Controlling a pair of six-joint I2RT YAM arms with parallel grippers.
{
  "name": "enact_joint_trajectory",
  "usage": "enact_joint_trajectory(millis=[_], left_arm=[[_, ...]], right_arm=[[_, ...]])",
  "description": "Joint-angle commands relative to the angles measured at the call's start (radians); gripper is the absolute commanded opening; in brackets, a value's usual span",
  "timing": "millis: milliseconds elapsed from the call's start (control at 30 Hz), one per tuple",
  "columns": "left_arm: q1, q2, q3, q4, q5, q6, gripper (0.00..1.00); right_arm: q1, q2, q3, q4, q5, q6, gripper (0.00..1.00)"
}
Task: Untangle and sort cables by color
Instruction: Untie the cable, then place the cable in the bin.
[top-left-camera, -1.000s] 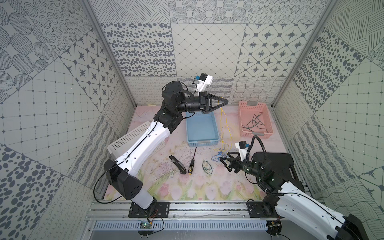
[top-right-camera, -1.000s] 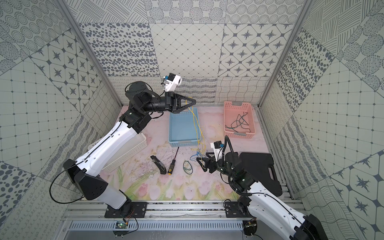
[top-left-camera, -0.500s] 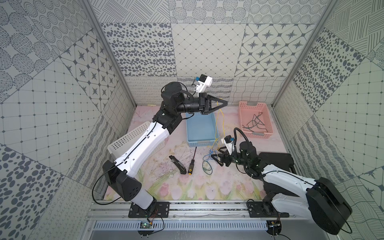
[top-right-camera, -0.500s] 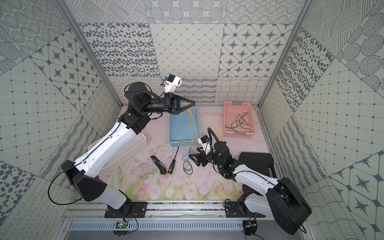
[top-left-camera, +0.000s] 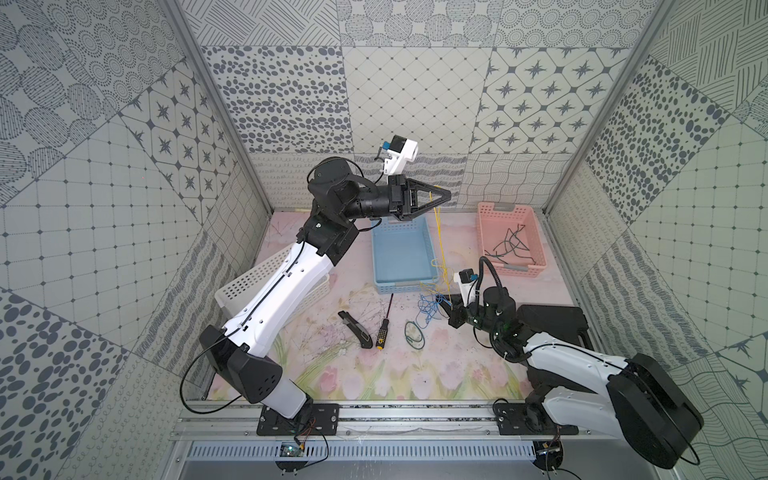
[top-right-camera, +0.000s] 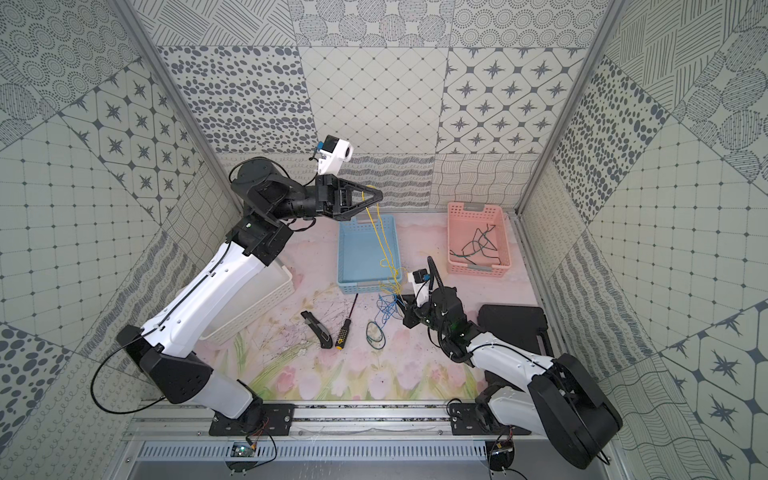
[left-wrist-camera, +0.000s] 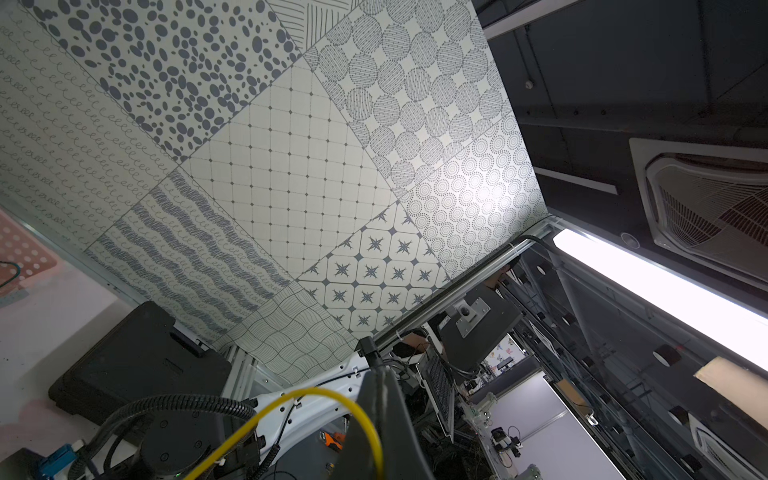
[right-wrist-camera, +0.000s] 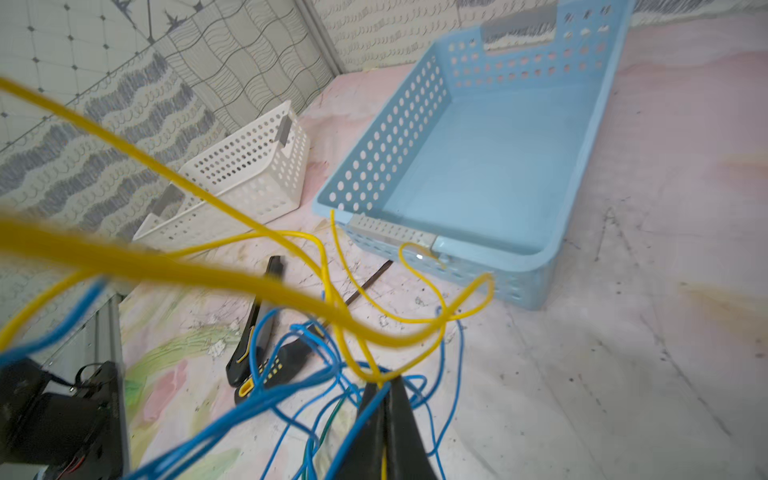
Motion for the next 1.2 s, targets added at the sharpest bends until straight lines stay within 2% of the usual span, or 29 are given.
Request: enact_joint_trajectory(millis=[0,200,300,433,467,567,600,667,733,800,867,1033,1167], left_arm=[[0.047,-0.037,0.084,0.133,-0.045,-0.044,0.0],[0.116,-0.047,0.229,0.094,-0.117,-0.044,0.0],[0.135,-0.04,0.307,0.017,-0.145,-0.022,0.0],[0.141,-0.046,0.311,-0.053,-0.146,0.026,0.0],[0.14,-0.055,0.288,-0.072,-0.148,0.052,0.0],[0.141,-0.075,0.177,-0.095,-0.155,0.139,0.0],[0.141,-0.078,0.148,-0.122,-0.163,0.18,0.0],[0.142,-0.076,0.078,-0.185,-0.203,0.287,0.0],[0.143,-0.059,0.038,-0.256,-0.249,0.394,0.0],[0.143,-0.034,0.006,-0.316,-0.302,0.481,0.0],[0.143,-0.004,-0.048,-0.303,-0.335,0.534,0.0],[0.143,0.082,-0.122,-0.312,-0.413,0.622,0.0],[0.144,0.168,-0.153,-0.358,-0.542,0.715,0.0]], right_arm=[[-0.015,-0.011,-0.033,-0.126,0.104,0.002,0.0],[-0.022,0.005,-0.035,-0.138,0.111,0.003,0.0],[-0.022,-0.01,-0.035,-0.141,0.101,-0.006,0.0],[-0.027,-0.067,-0.044,-0.159,0.119,-0.016,0.0],[-0.029,-0.083,-0.045,-0.166,0.112,-0.022,0.04],[-0.029,-0.149,-0.049,-0.175,0.071,-0.053,0.53],[-0.029,-0.172,-0.051,-0.184,0.067,-0.063,0.64],[-0.029,-0.235,-0.052,-0.212,0.068,-0.085,0.8],[-0.031,-0.298,-0.059,-0.244,0.086,-0.096,0.9],[-0.038,-0.355,-0.069,-0.267,0.1,-0.097,0.97],[-0.055,-0.411,-0.082,-0.28,0.108,-0.09,0.99],[-0.096,-0.452,-0.092,-0.298,0.091,-0.066,1.0],[-0.107,-0.441,-0.09,-0.297,0.076,-0.055,0.99]])
